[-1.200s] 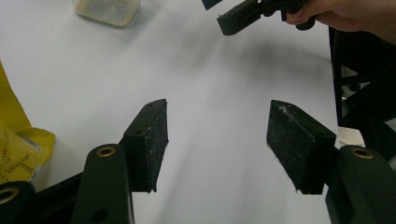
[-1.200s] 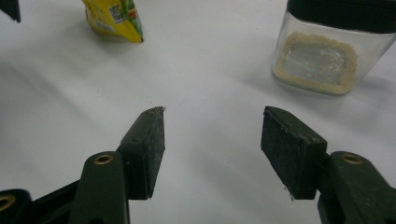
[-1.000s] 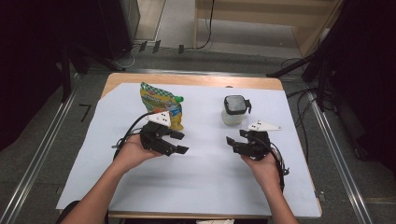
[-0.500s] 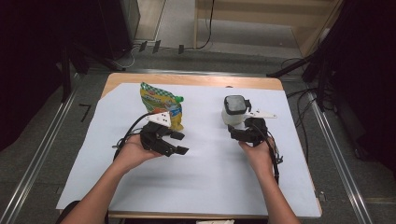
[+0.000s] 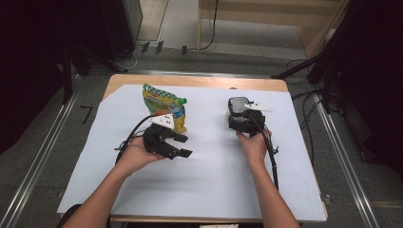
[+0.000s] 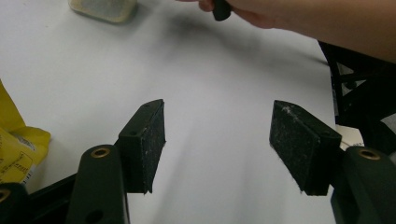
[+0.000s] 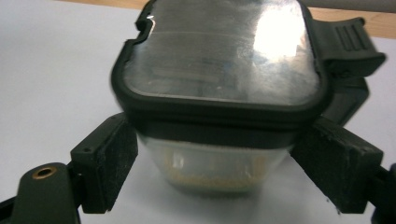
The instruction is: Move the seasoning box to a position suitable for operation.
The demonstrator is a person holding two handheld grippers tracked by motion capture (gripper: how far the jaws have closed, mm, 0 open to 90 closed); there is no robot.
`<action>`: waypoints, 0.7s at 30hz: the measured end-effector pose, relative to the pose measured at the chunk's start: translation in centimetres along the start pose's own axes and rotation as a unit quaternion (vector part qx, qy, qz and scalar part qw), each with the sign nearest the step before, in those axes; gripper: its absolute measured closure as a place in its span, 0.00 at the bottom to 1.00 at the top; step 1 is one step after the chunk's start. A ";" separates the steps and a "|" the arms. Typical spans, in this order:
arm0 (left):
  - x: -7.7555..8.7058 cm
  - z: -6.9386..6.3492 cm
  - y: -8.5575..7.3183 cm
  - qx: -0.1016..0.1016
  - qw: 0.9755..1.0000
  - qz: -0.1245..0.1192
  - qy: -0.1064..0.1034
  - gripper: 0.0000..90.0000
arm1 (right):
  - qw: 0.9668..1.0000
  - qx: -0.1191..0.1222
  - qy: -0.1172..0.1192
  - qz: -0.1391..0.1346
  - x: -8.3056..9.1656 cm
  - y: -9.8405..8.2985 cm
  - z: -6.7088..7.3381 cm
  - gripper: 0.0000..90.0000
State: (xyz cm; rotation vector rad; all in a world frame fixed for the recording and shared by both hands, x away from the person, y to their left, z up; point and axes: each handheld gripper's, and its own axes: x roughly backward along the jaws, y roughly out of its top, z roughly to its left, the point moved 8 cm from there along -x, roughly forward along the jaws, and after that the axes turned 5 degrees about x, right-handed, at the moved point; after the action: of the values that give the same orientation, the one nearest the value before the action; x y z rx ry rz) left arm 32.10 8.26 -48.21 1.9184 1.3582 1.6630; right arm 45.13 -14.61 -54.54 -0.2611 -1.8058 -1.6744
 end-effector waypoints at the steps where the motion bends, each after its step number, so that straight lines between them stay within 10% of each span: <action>1: 0.0 0.0 0.0 0.000 1.000 0.000 0.000 0.41 | 1.000 0.002 -0.004 -0.006 -0.3 0.1 0.0 0.17; 21: -0.1 0.0 0.0 0.003 1.000 -0.005 -0.006 0.41 | 0.999 0.001 -0.031 -0.038 -2.8 1.0 -0.1 0.17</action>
State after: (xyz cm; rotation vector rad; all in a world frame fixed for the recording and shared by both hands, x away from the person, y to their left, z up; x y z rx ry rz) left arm 32.12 8.16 -48.26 1.9189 1.3673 1.6432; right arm 47.84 -13.73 -55.38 -0.2494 -1.8834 -1.7336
